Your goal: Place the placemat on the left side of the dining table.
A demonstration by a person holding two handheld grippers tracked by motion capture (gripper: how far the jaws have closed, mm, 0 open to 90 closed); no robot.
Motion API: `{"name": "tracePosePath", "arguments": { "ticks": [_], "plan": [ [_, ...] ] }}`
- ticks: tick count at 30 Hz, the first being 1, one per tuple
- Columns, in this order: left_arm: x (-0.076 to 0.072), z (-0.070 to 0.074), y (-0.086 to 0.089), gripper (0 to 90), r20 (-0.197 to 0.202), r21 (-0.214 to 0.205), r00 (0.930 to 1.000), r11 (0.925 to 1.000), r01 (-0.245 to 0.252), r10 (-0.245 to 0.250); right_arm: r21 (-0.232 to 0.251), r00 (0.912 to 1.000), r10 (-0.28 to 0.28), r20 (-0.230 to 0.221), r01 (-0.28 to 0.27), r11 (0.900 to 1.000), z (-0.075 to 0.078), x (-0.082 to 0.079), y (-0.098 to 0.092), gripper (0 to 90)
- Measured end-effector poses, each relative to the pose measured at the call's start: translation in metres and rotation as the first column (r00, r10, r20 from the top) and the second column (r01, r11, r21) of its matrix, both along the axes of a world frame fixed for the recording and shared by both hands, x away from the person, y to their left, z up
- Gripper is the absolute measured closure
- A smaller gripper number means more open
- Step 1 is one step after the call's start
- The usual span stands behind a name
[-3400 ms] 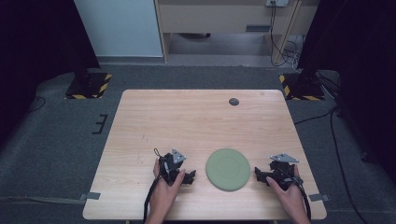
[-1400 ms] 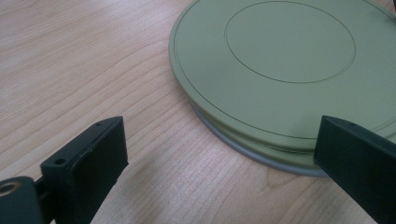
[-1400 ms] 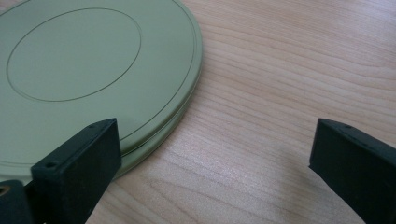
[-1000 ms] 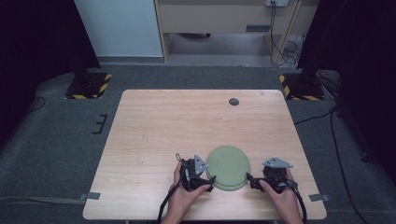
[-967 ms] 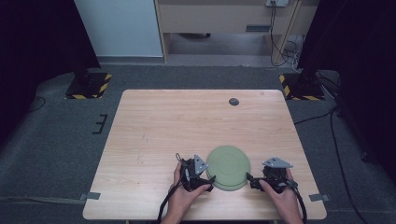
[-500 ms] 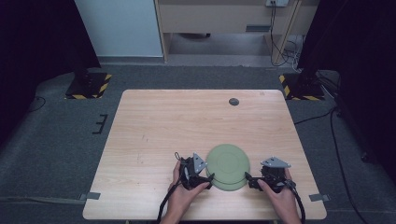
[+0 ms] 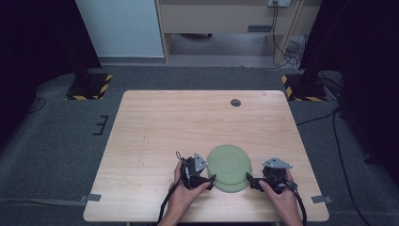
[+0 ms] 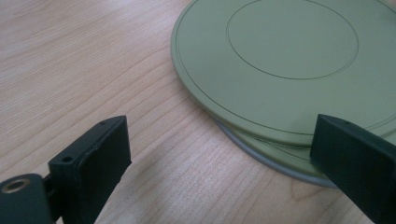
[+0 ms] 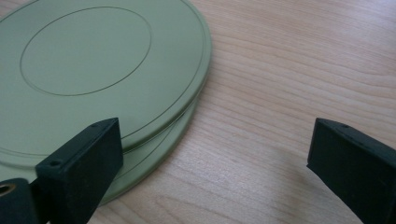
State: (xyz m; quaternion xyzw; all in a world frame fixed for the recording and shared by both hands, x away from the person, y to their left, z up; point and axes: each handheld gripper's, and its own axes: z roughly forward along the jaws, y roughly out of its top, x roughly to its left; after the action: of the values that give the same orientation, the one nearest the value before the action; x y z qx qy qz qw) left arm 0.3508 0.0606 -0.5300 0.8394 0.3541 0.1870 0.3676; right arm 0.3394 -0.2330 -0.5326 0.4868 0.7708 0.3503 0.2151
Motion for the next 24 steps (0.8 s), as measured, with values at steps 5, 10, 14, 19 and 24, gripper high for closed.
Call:
{"name": "tracePosePath", "arguments": {
  "ticks": [5, 10, 14, 19, 24],
  "plan": [
    [0.005, 0.001, -0.001, 2.2, -0.015, 0.007, 0.9999, 1.0000, 0.007, -0.006, 0.004, 0.9999, -0.015, -0.002, 0.015, 0.9999, -0.001, 0.002, 0.000, 0.9],
    [0.009, 0.000, 0.001, 2.3, -0.029, -0.016, 0.9995, 0.9998, 0.009, -0.010, 0.007, 0.9998, -0.019, 0.000, 0.019, 0.9998, -0.001, 0.002, 0.000, 2.5],
    [0.010, -0.001, 0.002, 2.2, -0.030, -0.022, 0.9995, 0.9997, 0.010, -0.010, 0.012, 1.0000, -0.001, 0.002, 0.001, 0.9999, 0.000, 0.000, 0.001, 3.8],
    [0.009, 0.001, 0.002, 5.8, -0.017, -0.047, 0.9997, 0.9987, 0.018, -0.019, 0.002, 1.0000, -0.006, 0.004, 0.006, 1.0000, -0.001, 0.002, 0.003, 0.9],
    [0.019, 0.013, 0.001, 8.2, -0.039, -0.112, 0.9992, 0.9937, 0.008, -0.012, 0.006, 1.0000, -0.008, -0.002, 0.008, 1.0000, -0.001, 0.003, 0.002, 0.8]
  ]
}}
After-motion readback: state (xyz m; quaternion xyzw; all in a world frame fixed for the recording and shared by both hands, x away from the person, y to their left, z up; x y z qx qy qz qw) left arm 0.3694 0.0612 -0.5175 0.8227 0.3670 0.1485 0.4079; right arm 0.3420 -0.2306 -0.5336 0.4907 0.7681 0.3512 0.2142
